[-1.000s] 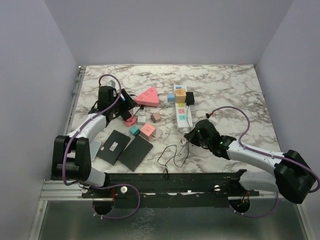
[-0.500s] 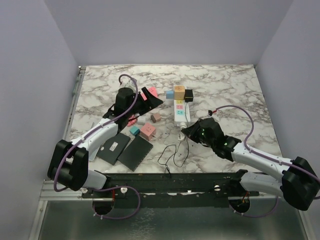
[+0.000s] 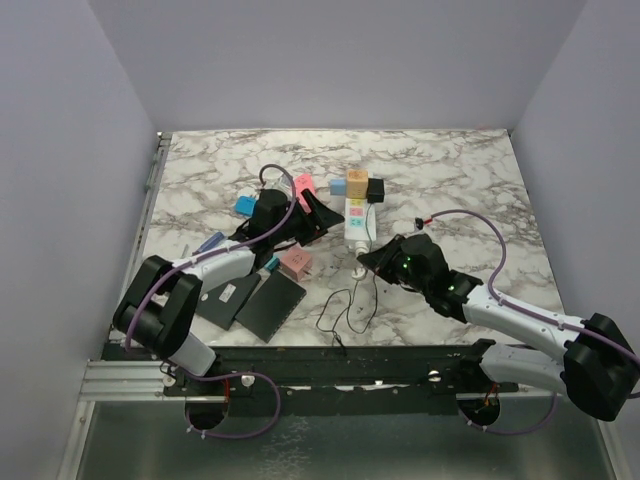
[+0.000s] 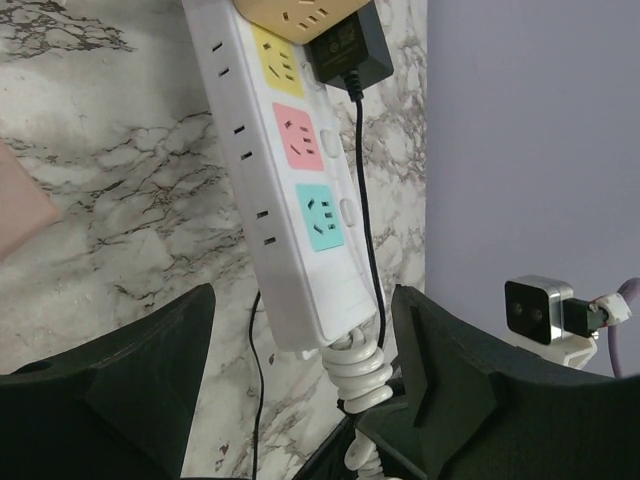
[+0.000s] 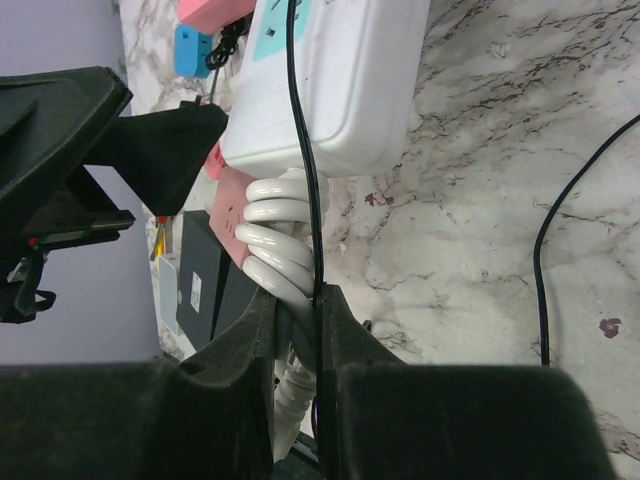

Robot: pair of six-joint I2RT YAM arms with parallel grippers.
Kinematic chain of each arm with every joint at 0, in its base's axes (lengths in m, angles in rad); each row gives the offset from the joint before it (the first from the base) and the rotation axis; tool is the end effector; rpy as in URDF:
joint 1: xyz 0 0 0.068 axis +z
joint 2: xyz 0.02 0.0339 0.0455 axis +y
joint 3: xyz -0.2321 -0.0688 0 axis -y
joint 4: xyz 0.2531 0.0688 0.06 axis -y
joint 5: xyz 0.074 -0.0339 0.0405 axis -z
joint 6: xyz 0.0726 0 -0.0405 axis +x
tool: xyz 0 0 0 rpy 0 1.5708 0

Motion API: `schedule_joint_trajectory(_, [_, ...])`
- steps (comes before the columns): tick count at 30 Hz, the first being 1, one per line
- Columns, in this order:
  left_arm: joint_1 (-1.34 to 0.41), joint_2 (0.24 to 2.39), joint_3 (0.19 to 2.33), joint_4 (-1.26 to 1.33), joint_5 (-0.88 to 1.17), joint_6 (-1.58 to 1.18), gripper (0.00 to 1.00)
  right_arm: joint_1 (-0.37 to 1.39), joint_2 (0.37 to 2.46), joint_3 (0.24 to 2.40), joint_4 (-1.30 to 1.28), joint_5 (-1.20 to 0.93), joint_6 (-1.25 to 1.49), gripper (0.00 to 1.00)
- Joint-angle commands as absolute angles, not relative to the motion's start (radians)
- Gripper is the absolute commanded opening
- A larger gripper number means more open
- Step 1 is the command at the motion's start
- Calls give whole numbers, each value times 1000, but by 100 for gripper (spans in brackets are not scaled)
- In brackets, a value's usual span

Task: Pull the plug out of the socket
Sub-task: Remove the plug from the socket.

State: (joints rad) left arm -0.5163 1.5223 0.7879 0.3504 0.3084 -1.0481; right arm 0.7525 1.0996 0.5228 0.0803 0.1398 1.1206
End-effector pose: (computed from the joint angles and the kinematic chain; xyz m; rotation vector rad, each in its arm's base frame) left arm 0.3105 -0.2016 0.1666 -0.3511 2.1557 -1.2722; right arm 0.2170 0.1893 0.1631 0.4971 2.1648 0.9726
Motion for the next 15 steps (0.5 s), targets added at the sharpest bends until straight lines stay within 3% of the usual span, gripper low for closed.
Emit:
schedule_joint_trajectory(1, [-542,1583,766,456,332,-1098,75,752,1093,567,196,90,1134,0])
schedule_joint_trajectory(10, [-590,1680,825,494,335,-1114,74,753,1101,568,218,68,1127,0])
schedule_joint_trajectory(13, [-597,1706,833,528,347,-1130,65,753,1101,568,218,65,1118,0])
schedule_joint_trajectory(15, [-598,1716,843,543,353,-1139,51,753,1104,570,213,67,1113,0])
